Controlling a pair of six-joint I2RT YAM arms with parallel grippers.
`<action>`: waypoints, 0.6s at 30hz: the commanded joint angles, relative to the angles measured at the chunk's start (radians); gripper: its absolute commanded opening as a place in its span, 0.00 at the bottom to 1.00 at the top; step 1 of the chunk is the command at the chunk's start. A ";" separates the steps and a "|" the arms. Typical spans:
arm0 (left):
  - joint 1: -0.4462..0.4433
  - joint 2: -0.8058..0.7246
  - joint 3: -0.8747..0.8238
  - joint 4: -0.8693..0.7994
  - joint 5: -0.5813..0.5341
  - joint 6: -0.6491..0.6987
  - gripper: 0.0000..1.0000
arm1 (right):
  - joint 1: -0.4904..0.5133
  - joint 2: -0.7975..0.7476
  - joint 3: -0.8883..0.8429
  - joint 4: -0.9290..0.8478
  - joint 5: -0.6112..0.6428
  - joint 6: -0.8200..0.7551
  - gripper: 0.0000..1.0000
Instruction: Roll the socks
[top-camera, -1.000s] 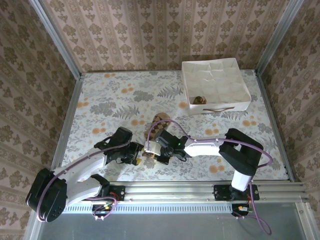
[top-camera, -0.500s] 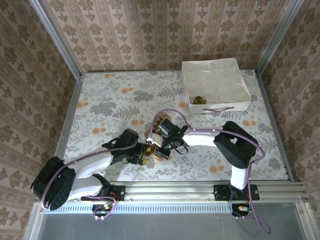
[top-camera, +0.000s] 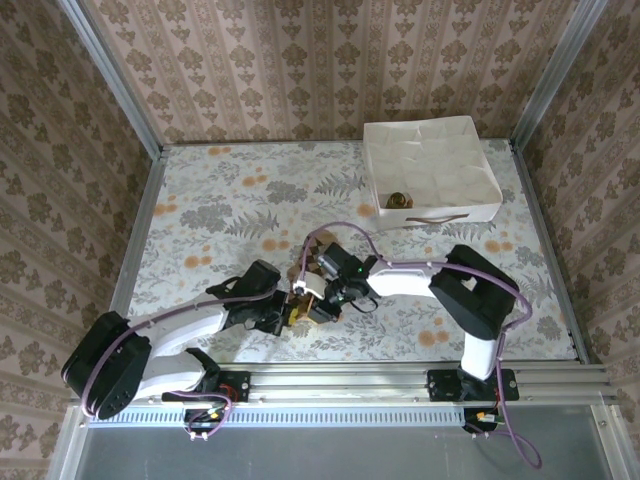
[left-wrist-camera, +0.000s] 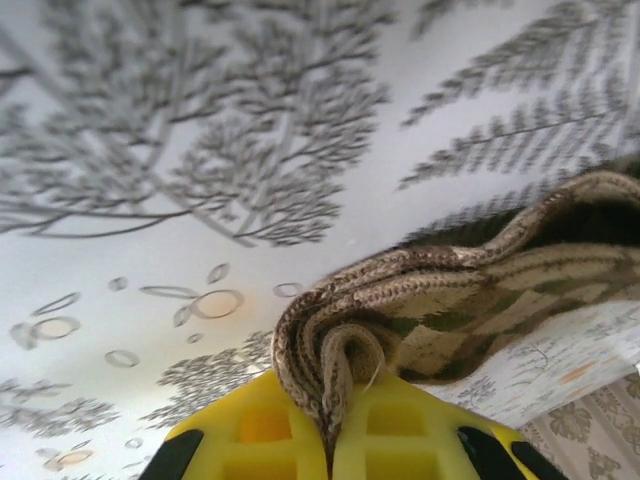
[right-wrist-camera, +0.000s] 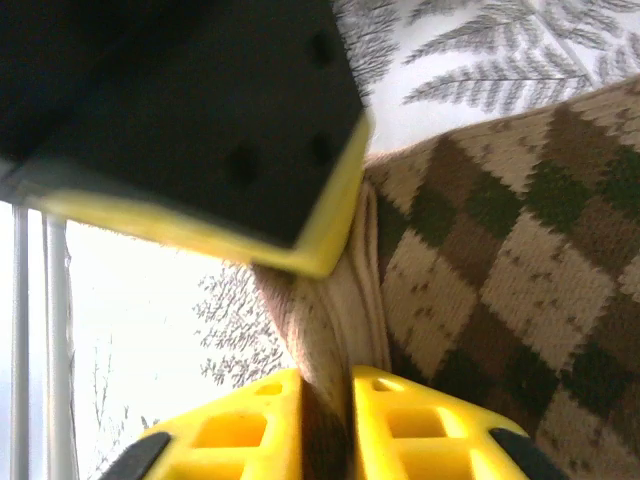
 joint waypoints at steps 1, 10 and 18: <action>0.008 0.005 -0.014 -0.212 -0.010 -0.043 0.00 | 0.029 -0.125 -0.105 0.090 0.188 -0.064 0.28; 0.043 0.012 0.010 -0.269 0.009 -0.004 0.00 | 0.167 -0.165 -0.116 0.127 0.352 -0.167 0.39; 0.062 0.041 0.023 -0.251 0.023 0.024 0.00 | 0.192 -0.074 -0.031 0.122 0.293 -0.133 0.38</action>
